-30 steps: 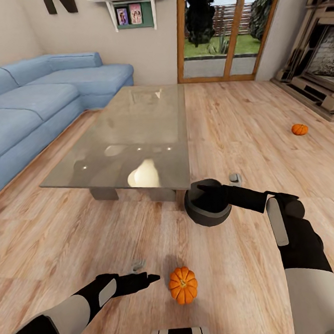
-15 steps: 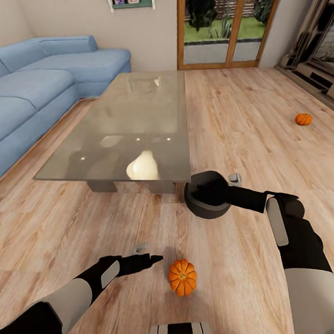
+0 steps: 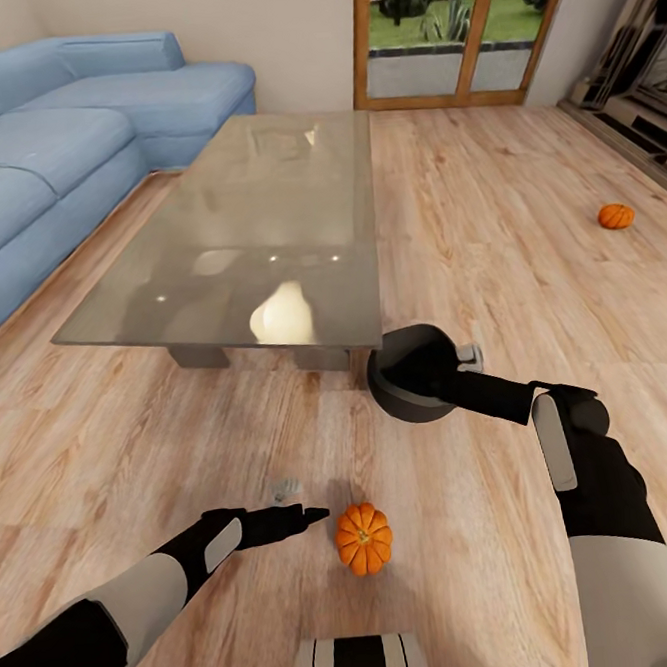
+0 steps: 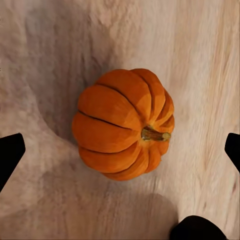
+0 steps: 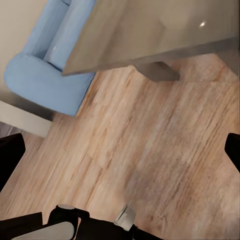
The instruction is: Place each of the two pumpkins and all three candles from the living room inside a cabinet in the living room (use any cabinet), then make sure every cabinet is closed, and position the cauldron so it is next to a table in the living room.
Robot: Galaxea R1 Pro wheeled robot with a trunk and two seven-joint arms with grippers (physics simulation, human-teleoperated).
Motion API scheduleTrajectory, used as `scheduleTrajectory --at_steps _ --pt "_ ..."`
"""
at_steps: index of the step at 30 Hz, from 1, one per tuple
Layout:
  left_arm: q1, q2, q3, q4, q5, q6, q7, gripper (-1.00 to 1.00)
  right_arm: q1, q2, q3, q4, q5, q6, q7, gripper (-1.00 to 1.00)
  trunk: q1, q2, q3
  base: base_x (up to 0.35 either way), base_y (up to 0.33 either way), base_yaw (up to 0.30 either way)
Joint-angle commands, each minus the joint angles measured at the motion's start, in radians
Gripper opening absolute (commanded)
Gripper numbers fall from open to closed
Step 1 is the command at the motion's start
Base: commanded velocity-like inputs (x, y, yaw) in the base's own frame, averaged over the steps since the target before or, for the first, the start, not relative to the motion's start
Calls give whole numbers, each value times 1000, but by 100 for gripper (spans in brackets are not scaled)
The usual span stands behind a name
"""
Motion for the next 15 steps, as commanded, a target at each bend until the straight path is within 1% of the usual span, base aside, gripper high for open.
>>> scheduleTrajectory --at_steps 1,4,7,15 --pt "0 -1 0 0 1 1 0 100 0 0 0 0 -1 0 1 100 0 0 -4 0 0 0" --pt "0 -1 0 -1 1 2 -1 100 -1 0 0 0 -1 0 7 100 2 -1 -16 0 0 0" --pt "0 -1 0 -1 1 2 -2 100 0 -5 0 1 -1 2 39 100 3 -2 -27 0 0 0" --pt "0 -1 0 -1 1 2 -2 100 -1 -4 -1 1 -1 2 42 100 7 -4 -58 0 0 0"
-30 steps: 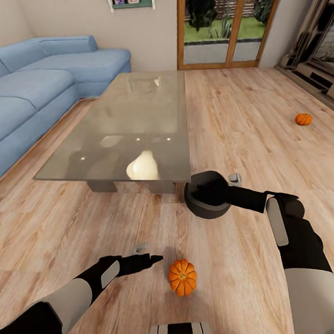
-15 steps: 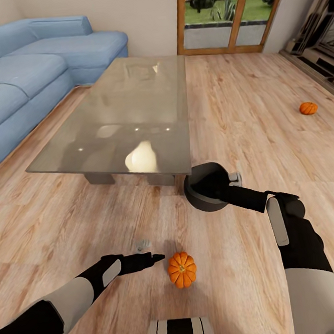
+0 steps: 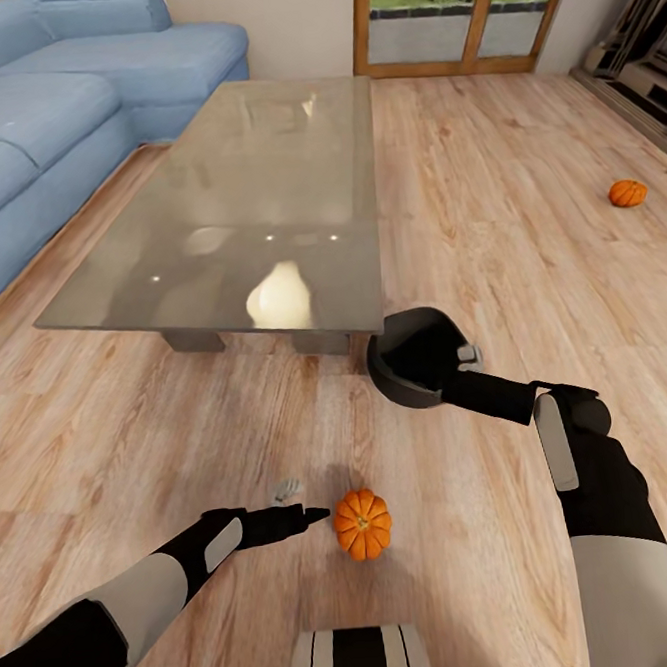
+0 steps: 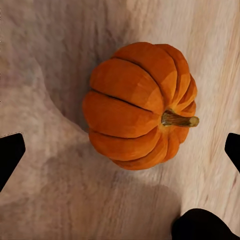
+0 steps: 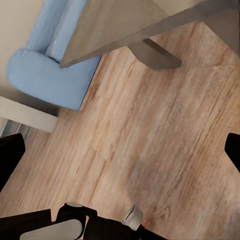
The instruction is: Place each of the two pumpkins and all three candles from the living room inside a cabinet in the living room (use any cabinet), then make sure every cabinet is closed, and position the cauldron so it is next to a table in the living room.
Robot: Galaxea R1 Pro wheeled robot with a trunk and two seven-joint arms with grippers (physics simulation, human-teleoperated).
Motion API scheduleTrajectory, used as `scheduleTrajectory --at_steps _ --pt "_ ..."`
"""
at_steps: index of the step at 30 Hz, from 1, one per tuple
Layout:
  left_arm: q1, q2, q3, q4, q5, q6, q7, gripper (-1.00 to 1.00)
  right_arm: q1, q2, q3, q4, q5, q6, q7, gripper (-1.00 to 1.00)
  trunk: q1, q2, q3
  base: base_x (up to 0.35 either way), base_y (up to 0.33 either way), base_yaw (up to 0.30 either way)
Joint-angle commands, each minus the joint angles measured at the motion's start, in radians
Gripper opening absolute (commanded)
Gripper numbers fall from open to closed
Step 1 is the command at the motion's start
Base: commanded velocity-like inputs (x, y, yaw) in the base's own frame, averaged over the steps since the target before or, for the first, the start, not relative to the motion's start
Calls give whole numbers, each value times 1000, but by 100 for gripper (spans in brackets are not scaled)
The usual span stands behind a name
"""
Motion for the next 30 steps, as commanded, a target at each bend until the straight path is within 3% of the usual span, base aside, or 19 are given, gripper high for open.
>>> scheduleTrajectory --at_steps 1,19,23,30 --pt "0 0 0 0 0 0 0 100 0 1 0 0 -1 0 0 100 0 0 -4 0 0 0" --pt "0 2 -4 -43 0 0 -2 100 0 1 0 0 -1 0 0 100 8 -4 -74 0 0 0" --pt "0 0 -3 -43 -38 0 -2 100 0 2 1 0 -1 0 0 100 10 -5 -89 0 0 0" --pt "0 -2 -3 -43 -50 0 -2 100 0 0 1 -1 -1 0 1 100 13 -7 -116 0 0 0"
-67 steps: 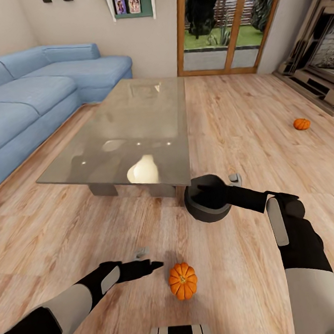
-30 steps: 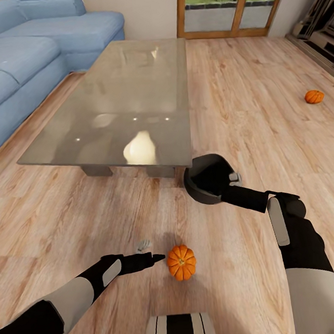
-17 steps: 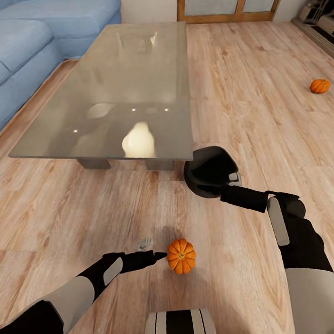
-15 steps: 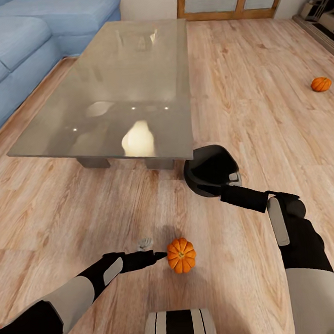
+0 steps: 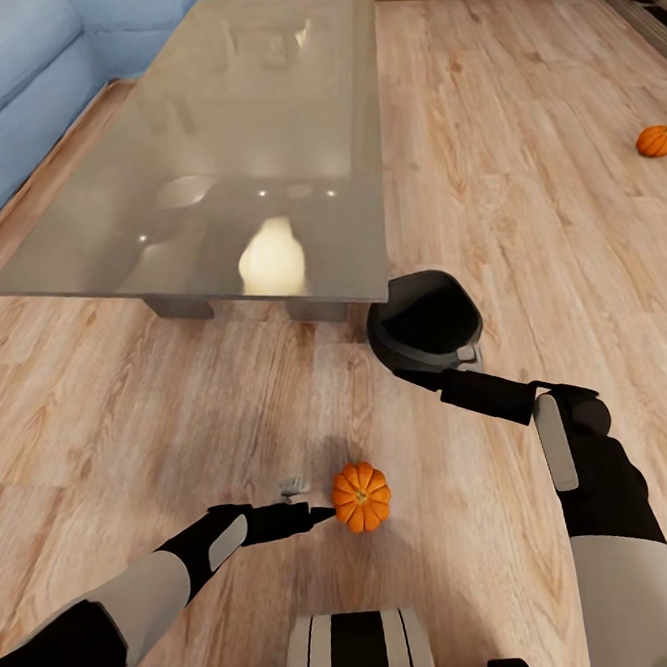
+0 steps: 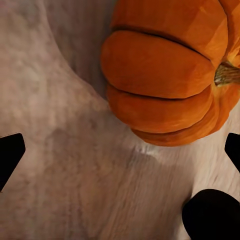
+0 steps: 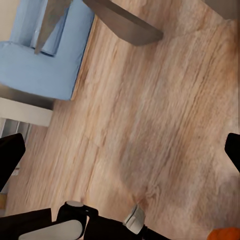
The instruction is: Place each of the two pumpkins and all three candles from the living room inside a cabinet in the living room (use any cabinet), then make sure every cabinet is closed, and position the cauldron so it is next to a table in the living room.
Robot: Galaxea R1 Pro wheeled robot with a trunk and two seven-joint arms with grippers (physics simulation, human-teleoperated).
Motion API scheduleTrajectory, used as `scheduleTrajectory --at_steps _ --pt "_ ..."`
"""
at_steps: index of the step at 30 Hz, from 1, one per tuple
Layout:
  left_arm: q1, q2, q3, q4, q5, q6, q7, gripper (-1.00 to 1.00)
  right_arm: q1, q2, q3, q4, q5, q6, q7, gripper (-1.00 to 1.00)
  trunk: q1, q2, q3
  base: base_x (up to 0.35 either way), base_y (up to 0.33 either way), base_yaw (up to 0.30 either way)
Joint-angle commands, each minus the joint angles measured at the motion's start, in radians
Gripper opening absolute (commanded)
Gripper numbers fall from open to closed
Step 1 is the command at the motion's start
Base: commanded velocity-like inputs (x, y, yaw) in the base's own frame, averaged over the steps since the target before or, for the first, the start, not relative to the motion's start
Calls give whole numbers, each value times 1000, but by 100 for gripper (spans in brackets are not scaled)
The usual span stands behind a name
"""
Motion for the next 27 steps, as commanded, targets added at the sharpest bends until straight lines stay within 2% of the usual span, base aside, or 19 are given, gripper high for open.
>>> scheduleTrajectory --at_steps 1,4,14,21,27 --pt "0 -1 0 0 0 0 0 100 0 0 0 0 -1 0 0 100 0 0 -4 0 0 0" --pt "0 -4 0 0 0 0 0 100 0 1 -1 0 -1 0 1 100 2 -1 -16 0 0 0" --pt "0 -2 -1 -2 0 -1 0 100 1 0 -1 0 -1 0 1 100 2 -1 -16 2 0 0" --pt "0 10 -1 -60 -1 -2 -39 100 0 2 -1 0 -1 -1 1 100 2 -1 -16 217 -49 0" --pt "0 9 2 -65 -2 -12 -42 100 0 6 0 1 -1 -1 1 100 2 -1 -16 15 -4 0"
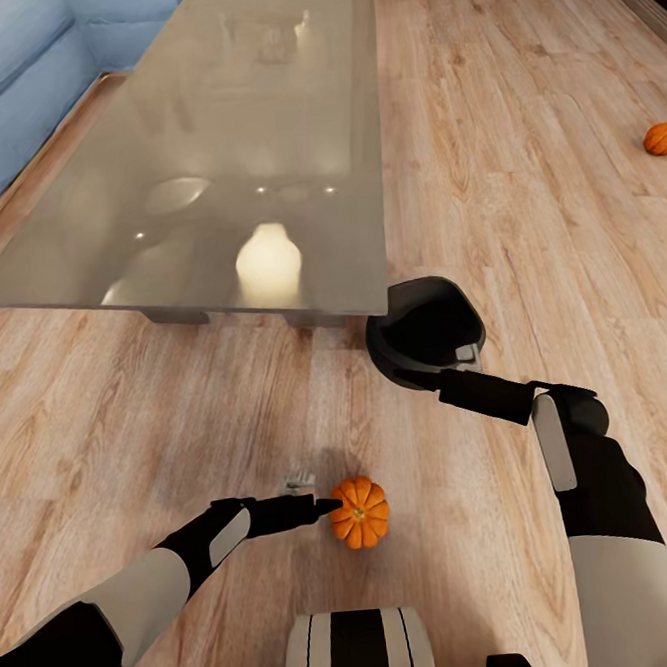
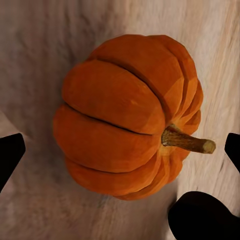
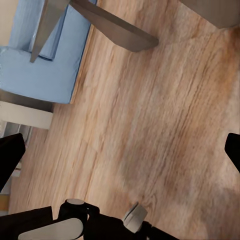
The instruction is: Place each of the two pumpkins and all three candles from the living room inside a cabinet in the living room (use any cabinet), then make sure every cabinet is closed, and position the cauldron so it is next to a table in the living room.
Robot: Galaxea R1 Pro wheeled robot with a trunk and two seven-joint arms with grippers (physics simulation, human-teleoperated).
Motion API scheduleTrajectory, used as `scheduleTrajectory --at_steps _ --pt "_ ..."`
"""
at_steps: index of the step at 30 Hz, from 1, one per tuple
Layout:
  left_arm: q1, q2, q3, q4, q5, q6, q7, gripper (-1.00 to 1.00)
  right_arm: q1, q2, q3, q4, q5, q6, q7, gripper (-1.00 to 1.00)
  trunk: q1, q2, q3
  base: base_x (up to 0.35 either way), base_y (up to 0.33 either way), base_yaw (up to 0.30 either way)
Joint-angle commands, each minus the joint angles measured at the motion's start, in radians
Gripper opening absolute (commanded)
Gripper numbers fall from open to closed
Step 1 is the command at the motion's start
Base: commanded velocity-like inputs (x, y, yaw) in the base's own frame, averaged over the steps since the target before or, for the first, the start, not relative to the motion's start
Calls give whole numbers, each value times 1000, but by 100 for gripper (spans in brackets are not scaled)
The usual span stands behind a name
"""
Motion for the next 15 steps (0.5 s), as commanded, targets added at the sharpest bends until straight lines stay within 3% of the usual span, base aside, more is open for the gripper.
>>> scheduleTrajectory --at_steps 1,15 --pt "0 0 0 2 0 0 1 100 0 -1 0 0 0 0 0 100 0 0 0 0 0 0" --pt "2 -1 0 13 3 -2 22 100 0 -3 -1 0 0 1 0 100 0 0 0 0 0 0"
